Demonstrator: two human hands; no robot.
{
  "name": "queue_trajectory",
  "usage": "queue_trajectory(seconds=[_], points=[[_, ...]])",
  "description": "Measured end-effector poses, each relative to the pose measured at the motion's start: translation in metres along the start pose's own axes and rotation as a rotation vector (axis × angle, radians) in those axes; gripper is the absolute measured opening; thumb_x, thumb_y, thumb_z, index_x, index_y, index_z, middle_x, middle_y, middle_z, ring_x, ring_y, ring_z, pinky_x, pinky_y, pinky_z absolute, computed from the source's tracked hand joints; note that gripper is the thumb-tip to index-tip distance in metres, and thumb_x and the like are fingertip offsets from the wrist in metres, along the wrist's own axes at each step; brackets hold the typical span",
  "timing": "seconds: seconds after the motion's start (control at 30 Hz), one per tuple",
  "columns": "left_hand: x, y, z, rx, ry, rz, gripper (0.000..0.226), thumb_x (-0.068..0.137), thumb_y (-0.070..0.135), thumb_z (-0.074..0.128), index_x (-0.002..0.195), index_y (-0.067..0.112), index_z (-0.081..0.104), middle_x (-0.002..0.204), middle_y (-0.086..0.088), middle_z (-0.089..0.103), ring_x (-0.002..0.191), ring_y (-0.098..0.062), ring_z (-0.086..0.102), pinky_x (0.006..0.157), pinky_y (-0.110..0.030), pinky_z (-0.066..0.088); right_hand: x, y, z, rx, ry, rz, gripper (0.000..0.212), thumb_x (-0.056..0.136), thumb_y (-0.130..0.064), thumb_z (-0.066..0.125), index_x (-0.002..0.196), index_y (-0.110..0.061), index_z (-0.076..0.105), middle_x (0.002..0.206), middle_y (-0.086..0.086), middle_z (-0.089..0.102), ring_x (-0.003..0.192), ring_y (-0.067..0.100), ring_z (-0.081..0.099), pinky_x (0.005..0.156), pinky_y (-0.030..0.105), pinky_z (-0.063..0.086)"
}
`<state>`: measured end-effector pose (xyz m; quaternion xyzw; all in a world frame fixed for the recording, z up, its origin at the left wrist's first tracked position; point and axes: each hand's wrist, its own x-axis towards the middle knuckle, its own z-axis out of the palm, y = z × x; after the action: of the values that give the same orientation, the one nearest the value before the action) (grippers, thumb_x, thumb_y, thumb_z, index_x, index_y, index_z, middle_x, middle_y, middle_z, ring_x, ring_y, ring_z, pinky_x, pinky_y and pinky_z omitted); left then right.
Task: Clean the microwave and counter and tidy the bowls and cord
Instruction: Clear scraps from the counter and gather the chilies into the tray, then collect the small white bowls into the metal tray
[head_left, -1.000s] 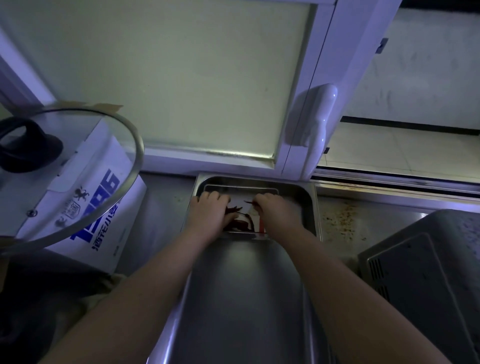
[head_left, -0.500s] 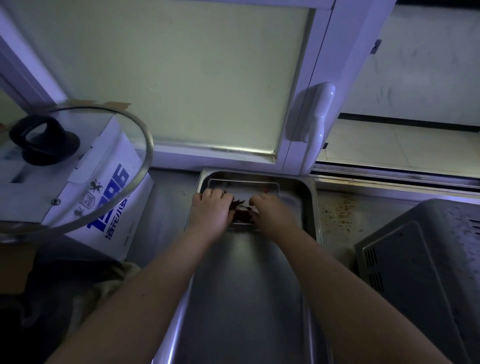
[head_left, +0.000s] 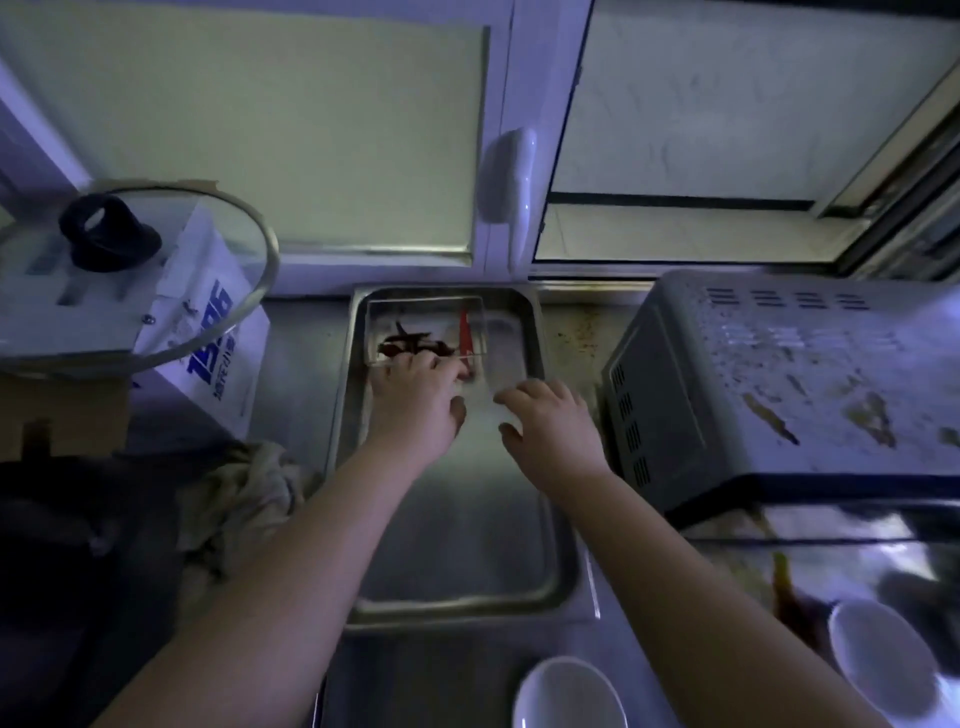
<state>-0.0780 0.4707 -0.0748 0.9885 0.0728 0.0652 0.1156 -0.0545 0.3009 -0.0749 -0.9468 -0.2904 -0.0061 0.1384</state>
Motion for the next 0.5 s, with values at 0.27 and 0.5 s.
queue_trajectory(seconds=[0.27,0.5], points=[[-0.14,0.038,0.016,-0.138,-0.121,0.139,0.035,0.086,0.03,0.061,0.121,0.028,0.058,0.119,0.002,0.058,0.114,-0.025,0.048,0.091,-0.039,0.036,-0.158,-0.015,0.015,0.056,0.013,0.167,0.035,0.076,-0.019,0.072,0.111,-0.018,0.068,0.104,0.005,0.066,0.096,0.034,0.059,0.077,0.042,0.049],[-0.238,0.04,0.063,-0.38,-0.248,0.068,0.028,0.076,0.023,0.068,0.104,0.023,0.067,0.1,0.0,0.067,0.096,-0.027,0.061,0.082,-0.039,0.049,-0.283,-0.009,0.038,0.196,-0.119,0.472,0.039,0.084,-0.023,0.067,0.123,-0.02,0.062,0.12,0.002,0.061,0.112,0.029,0.052,0.09,0.038,0.042]])
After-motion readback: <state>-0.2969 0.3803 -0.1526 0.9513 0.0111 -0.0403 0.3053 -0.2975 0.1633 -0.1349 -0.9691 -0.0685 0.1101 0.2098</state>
